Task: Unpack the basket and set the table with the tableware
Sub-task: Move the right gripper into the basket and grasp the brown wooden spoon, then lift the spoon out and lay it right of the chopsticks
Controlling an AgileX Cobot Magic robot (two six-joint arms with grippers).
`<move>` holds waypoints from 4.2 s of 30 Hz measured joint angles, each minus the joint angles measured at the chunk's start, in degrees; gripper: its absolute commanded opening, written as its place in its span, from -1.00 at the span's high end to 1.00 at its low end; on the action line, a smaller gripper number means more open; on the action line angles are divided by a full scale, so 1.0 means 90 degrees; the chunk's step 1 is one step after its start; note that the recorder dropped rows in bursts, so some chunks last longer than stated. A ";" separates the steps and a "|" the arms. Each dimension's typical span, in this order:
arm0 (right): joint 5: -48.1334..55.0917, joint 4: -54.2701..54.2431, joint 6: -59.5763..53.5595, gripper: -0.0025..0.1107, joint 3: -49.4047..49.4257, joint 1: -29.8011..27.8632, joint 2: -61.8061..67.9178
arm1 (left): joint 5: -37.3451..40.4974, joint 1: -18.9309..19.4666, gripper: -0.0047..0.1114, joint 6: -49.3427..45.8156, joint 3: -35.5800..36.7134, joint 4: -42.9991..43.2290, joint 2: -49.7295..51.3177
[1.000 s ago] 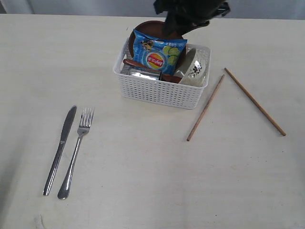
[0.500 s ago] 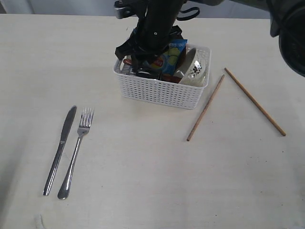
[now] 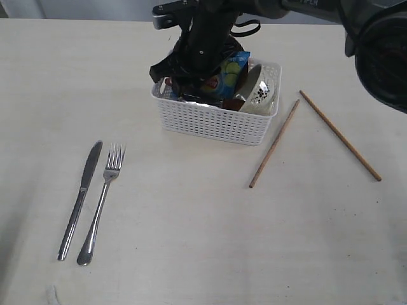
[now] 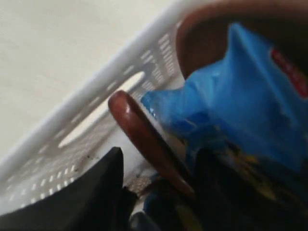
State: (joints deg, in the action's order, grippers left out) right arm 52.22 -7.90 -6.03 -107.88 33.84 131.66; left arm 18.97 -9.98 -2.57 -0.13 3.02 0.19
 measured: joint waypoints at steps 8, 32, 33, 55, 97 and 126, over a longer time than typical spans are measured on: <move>0.0414 0.0494 -0.0053 0.16 0.0011 0.0030 0.0016 | 0.0000 0.0000 0.92 0.0000 0.0000 0.0000 0.0000; 0.0283 0.0748 -0.0281 0.96 -0.0055 0.0053 0.0055 | 0.0000 0.0000 0.92 0.0000 0.0000 0.0000 0.0000; 0.0273 0.0819 -0.0294 0.96 -0.0028 0.0058 -0.0013 | 0.0000 0.0000 0.92 0.0000 0.0000 0.0000 0.0000; 0.1051 0.1412 -0.0302 0.96 0.0008 0.0058 -0.0708 | 0.0000 0.0000 0.92 0.0000 0.0000 0.0000 0.0000; 0.1181 0.2293 -0.0260 0.96 0.0008 0.0068 -0.2028 | 0.0000 0.0000 0.92 0.0000 0.0000 0.0000 0.0000; 0.0282 0.3162 0.0936 0.96 0.3294 -0.2662 -0.2168 | 0.0000 0.0000 0.92 0.0000 0.0000 0.0000 0.0000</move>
State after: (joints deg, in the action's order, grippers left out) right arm 54.75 20.56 2.39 -78.23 9.88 112.15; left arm 18.97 -9.98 -2.57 -0.13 3.02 0.19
